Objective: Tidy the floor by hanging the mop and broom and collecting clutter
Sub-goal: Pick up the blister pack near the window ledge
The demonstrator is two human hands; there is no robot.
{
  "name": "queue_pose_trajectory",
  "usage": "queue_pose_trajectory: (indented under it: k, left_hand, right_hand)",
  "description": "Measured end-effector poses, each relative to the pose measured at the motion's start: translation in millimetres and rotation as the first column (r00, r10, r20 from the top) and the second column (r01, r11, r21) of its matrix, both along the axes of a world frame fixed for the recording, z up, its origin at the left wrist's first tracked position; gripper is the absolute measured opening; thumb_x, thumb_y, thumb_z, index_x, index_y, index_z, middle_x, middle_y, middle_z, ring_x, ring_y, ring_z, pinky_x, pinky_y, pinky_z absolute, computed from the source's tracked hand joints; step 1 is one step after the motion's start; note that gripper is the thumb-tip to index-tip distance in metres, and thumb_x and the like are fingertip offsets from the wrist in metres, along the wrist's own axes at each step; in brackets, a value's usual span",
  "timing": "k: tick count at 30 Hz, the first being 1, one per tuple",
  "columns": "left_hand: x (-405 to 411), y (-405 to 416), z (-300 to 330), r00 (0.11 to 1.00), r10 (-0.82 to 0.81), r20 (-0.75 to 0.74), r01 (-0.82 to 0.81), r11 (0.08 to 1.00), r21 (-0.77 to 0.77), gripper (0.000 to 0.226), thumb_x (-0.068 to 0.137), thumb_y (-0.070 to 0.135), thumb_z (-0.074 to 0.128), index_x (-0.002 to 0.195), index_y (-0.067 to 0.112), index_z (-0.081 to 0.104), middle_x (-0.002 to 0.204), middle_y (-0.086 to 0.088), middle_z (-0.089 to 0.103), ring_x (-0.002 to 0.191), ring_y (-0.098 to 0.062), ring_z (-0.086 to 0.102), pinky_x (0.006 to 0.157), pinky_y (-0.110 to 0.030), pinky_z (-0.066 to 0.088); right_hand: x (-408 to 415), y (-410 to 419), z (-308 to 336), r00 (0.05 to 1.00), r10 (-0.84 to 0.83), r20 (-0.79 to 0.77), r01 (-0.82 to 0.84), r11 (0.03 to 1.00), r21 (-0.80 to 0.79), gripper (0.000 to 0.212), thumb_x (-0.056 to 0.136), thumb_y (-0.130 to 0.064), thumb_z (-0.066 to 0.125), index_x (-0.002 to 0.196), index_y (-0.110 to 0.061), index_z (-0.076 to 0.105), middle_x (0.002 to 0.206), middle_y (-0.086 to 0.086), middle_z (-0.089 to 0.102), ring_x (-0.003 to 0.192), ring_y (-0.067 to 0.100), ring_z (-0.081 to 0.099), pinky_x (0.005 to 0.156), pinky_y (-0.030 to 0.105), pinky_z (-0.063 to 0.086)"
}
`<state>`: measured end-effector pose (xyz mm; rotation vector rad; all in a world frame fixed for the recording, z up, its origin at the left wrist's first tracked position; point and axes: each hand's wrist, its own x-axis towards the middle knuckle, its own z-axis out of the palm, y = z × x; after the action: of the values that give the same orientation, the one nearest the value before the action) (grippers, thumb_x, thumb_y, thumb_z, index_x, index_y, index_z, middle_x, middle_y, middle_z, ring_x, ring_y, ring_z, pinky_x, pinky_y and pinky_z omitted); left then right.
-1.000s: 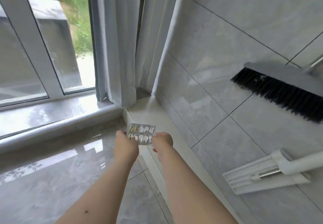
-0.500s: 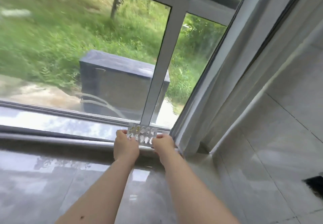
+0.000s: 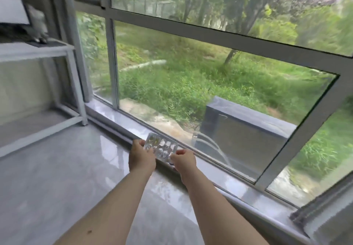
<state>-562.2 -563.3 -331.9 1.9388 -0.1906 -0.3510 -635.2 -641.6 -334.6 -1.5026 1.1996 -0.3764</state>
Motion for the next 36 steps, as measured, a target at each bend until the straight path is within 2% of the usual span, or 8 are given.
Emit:
queue_pose_trajectory:
  k: [6,13,18,21,28,31,33,36]
  left_hand:
    - [106.7,150.1,18.3,0.980,0.200,-0.006,-0.200,0.979,-0.042,0.017,0.092,0.009,0.051,0.108,0.013,0.052,0.110,-0.013,0.063,0.095,-0.034,0.067,0.082,-0.043,0.056]
    - [213.2,323.3,45.5,0.899,0.437,0.019,-0.434,0.896,-0.097,0.020,0.092,0.011,0.051,0.112,0.012,0.054,0.114,-0.016,0.065,0.100,-0.036,0.066,0.089,-0.045,0.054]
    - [262.3,443.8,50.6,0.791,0.612,0.003,-0.605,0.783,-0.142,0.022,0.093,0.013,0.048,0.115,0.014,0.054,0.112,-0.017,0.068,0.102,-0.034,0.066,0.090,-0.044,0.053]
    - [290.6,514.5,51.4,0.706,0.708,0.007,-0.699,0.699,-0.149,0.023,0.094,0.011,0.048,0.116,0.012,0.054,0.117,-0.015,0.065,0.103,-0.034,0.065,0.090,-0.043,0.053]
    - [348.4,660.7,47.8,0.497,0.868,0.009,-0.861,0.494,-0.123,0.021,0.092,0.010,0.053,0.112,0.010,0.060,0.117,-0.015,0.065,0.106,-0.031,0.062,0.087,-0.035,0.049]
    - [374.8,726.5,42.7,0.424,0.905,0.028,-0.901,0.425,-0.081,0.021,0.091,0.012,0.054,0.111,0.009,0.059,0.113,-0.015,0.066,0.103,-0.032,0.063,0.085,-0.037,0.050]
    - [391.6,760.5,39.9,0.380,0.925,0.010,-0.923,0.379,-0.065,0.022,0.094,0.016,0.053,0.114,0.008,0.057,0.115,-0.016,0.065,0.104,-0.033,0.062,0.087,-0.038,0.051]
    - [418.8,811.8,38.1,0.310,0.951,-0.012,-0.950,0.310,-0.039,0.021,0.095,0.016,0.052,0.113,0.008,0.056,0.115,-0.016,0.065,0.103,-0.035,0.063,0.086,-0.039,0.052]
  right_hand:
    - [129.1,126.7,24.0,0.978,0.208,0.016,-0.208,0.978,-0.006,0.020,0.085,-0.005,0.055,0.102,-0.007,0.066,0.091,0.014,0.066,0.066,0.022,0.057,0.056,0.025,0.046]
    - [254.0,297.1,55.2,0.906,0.418,0.070,-0.416,0.908,-0.047,0.023,0.085,-0.003,0.052,0.102,0.006,0.066,0.073,0.012,0.058,0.076,0.023,0.053,0.069,0.031,0.044]
    - [321.2,415.3,71.9,0.779,0.624,0.066,-0.622,0.782,-0.051,0.012,0.086,-0.001,0.053,0.080,-0.006,0.062,0.078,0.013,0.058,0.077,0.022,0.051,0.069,0.031,0.041]
    - [360.1,485.9,74.3,0.709,0.702,0.069,-0.700,0.712,-0.057,0.019,0.086,-0.001,0.052,0.100,-0.004,0.064,0.078,0.012,0.059,0.075,0.022,0.053,0.059,0.027,0.043]
    - [444.4,634.9,69.2,0.532,0.844,0.073,-0.844,0.535,-0.033,0.020,0.085,-0.001,0.052,0.102,-0.010,0.058,0.081,0.011,0.060,0.079,0.022,0.056,0.059,0.028,0.044]
    - [484.4,701.5,63.1,0.427,0.902,0.064,-0.903,0.429,-0.026,0.016,0.082,0.001,0.051,0.077,-0.013,0.055,0.084,0.014,0.057,0.076,0.024,0.054,0.052,0.028,0.039]
    - [510.1,737.9,59.7,0.360,0.932,0.044,-0.931,0.362,-0.039,0.021,0.082,0.001,0.052,0.068,-0.014,0.056,0.084,0.014,0.058,0.077,0.025,0.056,0.061,0.032,0.046]
    - [550.1,794.6,53.8,0.262,0.965,-0.011,-0.963,0.261,-0.073,0.020,0.083,-0.002,0.054,0.096,-0.004,0.069,0.094,0.017,0.065,0.087,0.025,0.059,0.085,0.041,0.053]
